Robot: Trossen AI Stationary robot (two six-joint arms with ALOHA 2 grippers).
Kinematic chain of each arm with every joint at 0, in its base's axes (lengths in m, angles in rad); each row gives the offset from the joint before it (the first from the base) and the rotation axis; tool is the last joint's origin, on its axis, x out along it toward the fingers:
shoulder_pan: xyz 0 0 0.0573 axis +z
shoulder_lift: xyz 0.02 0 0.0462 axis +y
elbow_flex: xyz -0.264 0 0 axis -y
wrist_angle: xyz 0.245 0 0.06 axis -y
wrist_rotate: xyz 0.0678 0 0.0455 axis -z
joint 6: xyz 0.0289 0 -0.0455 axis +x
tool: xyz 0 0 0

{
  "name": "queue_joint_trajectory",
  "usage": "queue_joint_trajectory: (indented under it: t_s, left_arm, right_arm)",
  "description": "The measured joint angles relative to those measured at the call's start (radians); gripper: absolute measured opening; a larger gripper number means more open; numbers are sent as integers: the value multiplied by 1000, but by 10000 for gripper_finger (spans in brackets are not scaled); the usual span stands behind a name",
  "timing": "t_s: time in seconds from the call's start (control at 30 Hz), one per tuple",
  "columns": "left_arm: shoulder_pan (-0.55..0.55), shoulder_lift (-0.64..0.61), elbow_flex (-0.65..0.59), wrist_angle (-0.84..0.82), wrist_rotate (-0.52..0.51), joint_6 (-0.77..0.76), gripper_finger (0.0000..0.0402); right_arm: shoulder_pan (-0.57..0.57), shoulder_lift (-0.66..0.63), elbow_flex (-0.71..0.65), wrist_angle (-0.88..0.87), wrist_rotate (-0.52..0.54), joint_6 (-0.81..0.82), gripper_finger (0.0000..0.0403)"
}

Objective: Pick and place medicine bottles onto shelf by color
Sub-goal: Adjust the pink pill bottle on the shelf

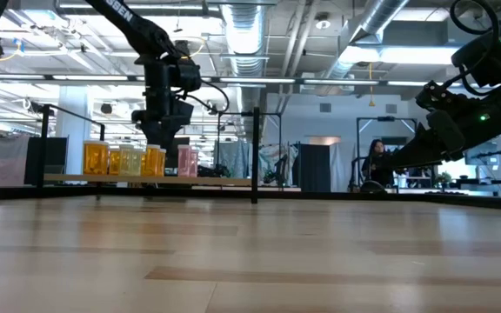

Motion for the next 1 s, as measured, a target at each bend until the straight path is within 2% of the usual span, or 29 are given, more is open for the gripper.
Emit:
queue_joint_trajectory:
  t_s: [0.43,0.77,1.0]
  left_arm:
    - [0,0,-39,46,-14,-11,229]
    - [0,0,-39,49,-17,-20,177]
    - [0,0,-39,49,-17,-22,165]
  right_arm:
    - [0,0,0,0,0,0,270]
    - [0,0,0,0,0,0,270]
    - [0,0,0,0,0,0,270]
